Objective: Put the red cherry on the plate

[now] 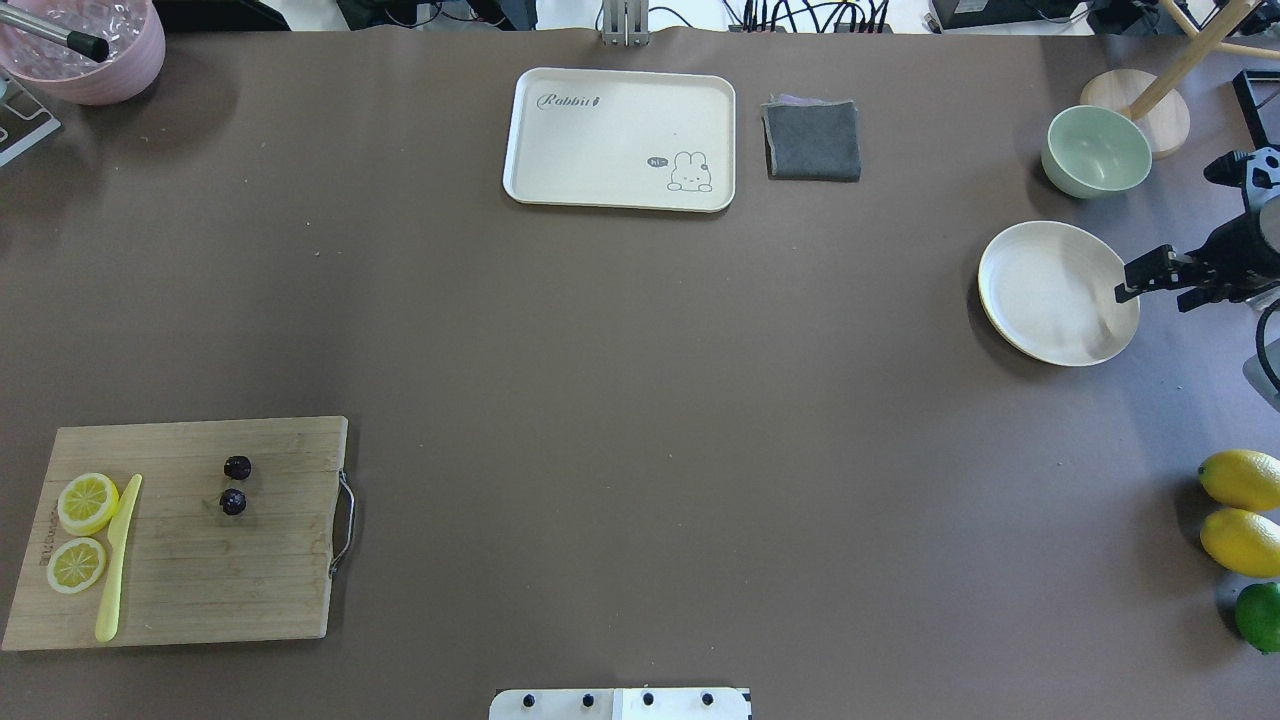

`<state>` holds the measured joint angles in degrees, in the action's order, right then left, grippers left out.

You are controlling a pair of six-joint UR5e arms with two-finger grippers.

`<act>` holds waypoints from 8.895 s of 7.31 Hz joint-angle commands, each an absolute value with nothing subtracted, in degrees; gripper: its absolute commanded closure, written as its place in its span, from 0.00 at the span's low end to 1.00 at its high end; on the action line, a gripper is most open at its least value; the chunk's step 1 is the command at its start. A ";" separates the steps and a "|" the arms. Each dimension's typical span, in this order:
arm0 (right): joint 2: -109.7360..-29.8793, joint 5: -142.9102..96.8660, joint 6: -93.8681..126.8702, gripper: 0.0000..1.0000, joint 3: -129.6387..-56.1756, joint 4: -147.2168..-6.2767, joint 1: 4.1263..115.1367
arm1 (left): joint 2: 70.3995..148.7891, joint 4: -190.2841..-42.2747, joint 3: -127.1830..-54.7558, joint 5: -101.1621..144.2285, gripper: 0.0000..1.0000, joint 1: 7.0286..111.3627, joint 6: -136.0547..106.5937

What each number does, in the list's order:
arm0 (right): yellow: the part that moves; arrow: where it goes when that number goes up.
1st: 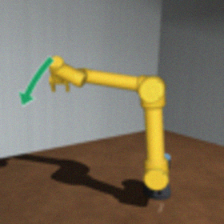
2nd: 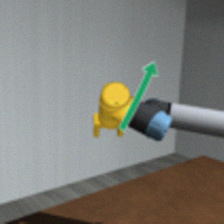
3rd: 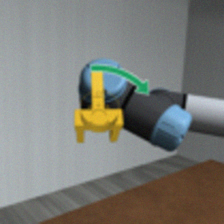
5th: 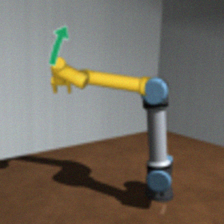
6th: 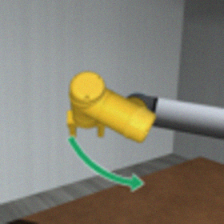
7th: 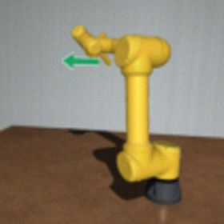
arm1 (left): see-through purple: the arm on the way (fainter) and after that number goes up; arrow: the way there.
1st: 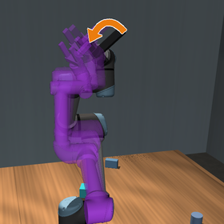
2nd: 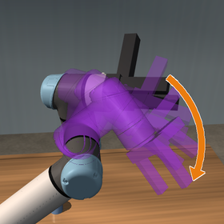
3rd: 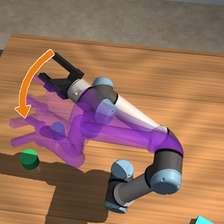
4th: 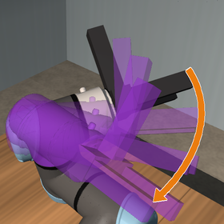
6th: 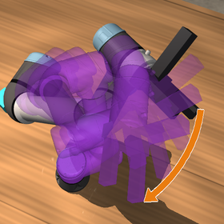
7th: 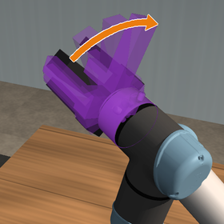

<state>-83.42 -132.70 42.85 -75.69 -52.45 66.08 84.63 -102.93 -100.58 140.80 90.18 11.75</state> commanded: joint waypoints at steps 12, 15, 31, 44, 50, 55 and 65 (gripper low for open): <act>-70.69 -126.18 92.23 1.00 -95.89 -52.56 43.48 | 84.47 -130.02 -106.43 137.58 0.02 65.97 -50.97; -64.11 -121.05 95.54 1.00 -95.98 -60.49 35.10 | 80.00 -134.80 -110.47 128.50 0.03 51.97 -61.68; -68.62 -116.51 85.95 0.00 -100.88 -65.21 36.87 | 82.53 -136.76 -105.56 112.85 0.70 34.72 -71.63; -96.06 -131.83 27.52 0.00 -102.92 -69.08 68.81 | 128.71 -120.06 -90.14 106.91 0.77 27.36 -88.23; -98.88 -131.75 23.73 0.00 -103.01 -68.99 71.63 | 129.31 -119.80 -90.05 107.22 0.18 28.55 -88.42; -99.05 -131.75 19.34 0.00 -102.83 -69.08 74.71 | 113.41 -88.64 -113.09 116.16 0.03 46.35 -43.79; -100.98 -134.21 14.35 0.00 -102.74 -69.87 80.40 | 83.85 -91.41 -101.43 133.42 0.03 86.48 16.26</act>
